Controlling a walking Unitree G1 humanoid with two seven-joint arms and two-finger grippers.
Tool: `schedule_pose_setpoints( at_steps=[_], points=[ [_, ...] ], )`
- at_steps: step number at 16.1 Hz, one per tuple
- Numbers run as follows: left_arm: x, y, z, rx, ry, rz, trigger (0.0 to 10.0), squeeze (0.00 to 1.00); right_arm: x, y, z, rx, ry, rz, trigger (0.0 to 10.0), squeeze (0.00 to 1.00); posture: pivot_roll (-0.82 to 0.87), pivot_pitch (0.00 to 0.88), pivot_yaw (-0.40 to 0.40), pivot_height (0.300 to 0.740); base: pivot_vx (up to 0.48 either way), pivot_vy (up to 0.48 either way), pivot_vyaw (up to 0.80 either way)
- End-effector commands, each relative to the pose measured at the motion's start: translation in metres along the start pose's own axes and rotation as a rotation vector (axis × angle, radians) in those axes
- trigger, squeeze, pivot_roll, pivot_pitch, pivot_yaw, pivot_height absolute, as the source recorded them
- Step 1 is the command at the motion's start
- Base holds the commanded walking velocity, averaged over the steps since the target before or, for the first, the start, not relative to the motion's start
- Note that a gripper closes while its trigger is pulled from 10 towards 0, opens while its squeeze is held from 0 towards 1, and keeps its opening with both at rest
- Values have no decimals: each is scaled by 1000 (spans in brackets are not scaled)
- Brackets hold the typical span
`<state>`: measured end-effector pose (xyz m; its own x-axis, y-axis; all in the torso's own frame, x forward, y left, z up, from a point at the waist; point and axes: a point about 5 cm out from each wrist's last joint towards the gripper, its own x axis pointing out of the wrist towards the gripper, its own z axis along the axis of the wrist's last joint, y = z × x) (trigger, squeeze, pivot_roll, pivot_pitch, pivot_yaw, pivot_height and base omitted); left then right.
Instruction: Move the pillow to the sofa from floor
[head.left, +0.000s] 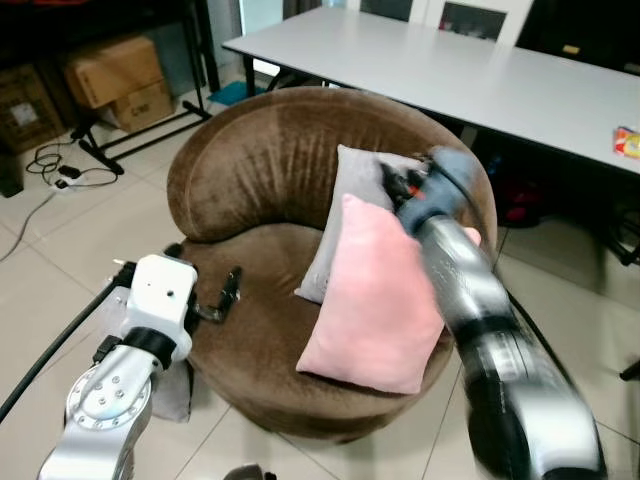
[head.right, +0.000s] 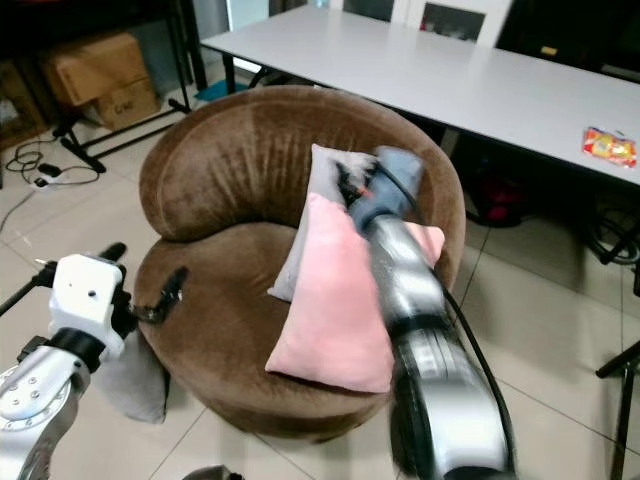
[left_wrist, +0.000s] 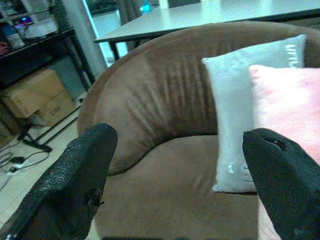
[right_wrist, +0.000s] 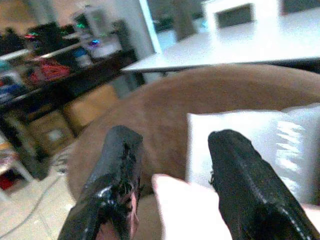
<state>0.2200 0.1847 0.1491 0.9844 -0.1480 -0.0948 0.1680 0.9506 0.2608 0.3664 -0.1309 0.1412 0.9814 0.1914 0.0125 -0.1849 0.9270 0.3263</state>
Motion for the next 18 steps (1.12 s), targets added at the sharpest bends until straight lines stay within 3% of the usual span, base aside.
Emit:
schedule_pose_setpoints(
  at_steps=[1, 3, 5, 6, 8, 11, 13, 15, 18],
  points=[
    [3, 1, -2, -1, -4, 31, 10000, 0, -15, -2, 14, -27, -34, -13, 10000, 0, -35, 0, 16, 740, 0, 0, 0],
    [3, 6, -6, -27, -3, 88, 10000, 0, -43, -8, 14, -79, -40, -40, 10000, 0, -74, 0, 35, 740, 0, 0, 0],
    [5, 5, -9, -26, 4, 89, 10000, 0, -58, -7, 10, -74, -13, -55, 10000, 0, -72, 0, 35, 740, 0, 0, 0],
    [7, 5, -10, -24, 1, 94, 10000, 0, -77, -3, 1, -78, 43, -40, 10000, 0, -65, 0, 29, 740, 0, 240, 0],
    [8, 7, -11, -27, -4, 115, 10000, 0, -93, 2, -6, -98, 98, -28, 10000, 0, -52, 0, 19, 740, 0, 247, 0],
    [3, 13, -14, -21, -1, 148, 10000, 0, -92, 8, -7, -116, 105, -28, 10000, 0, -39, 0, 15, 740, 0, 164, 0],
    [-3, 18, -16, -12, 2, 160, 10000, 0, -97, 12, -9, -179, 124, -4, 10000, 0, -38, 0, 9, 740, 0, 0, 0],
    [-7, 23, -13, 0, -2, 187, 10000, 0, -98, 12, -13, -155, 156, -14, 10000, 0, 2, 0, 0, 740, 0, 0, 0],
    [-3, 28, -15, 0, 1, 169, 10000, 0, -100, 11, -19, -173, 174, -60, 10000, 0, -32, 0, 39, 740, 0, 175, 0]
  ],
)
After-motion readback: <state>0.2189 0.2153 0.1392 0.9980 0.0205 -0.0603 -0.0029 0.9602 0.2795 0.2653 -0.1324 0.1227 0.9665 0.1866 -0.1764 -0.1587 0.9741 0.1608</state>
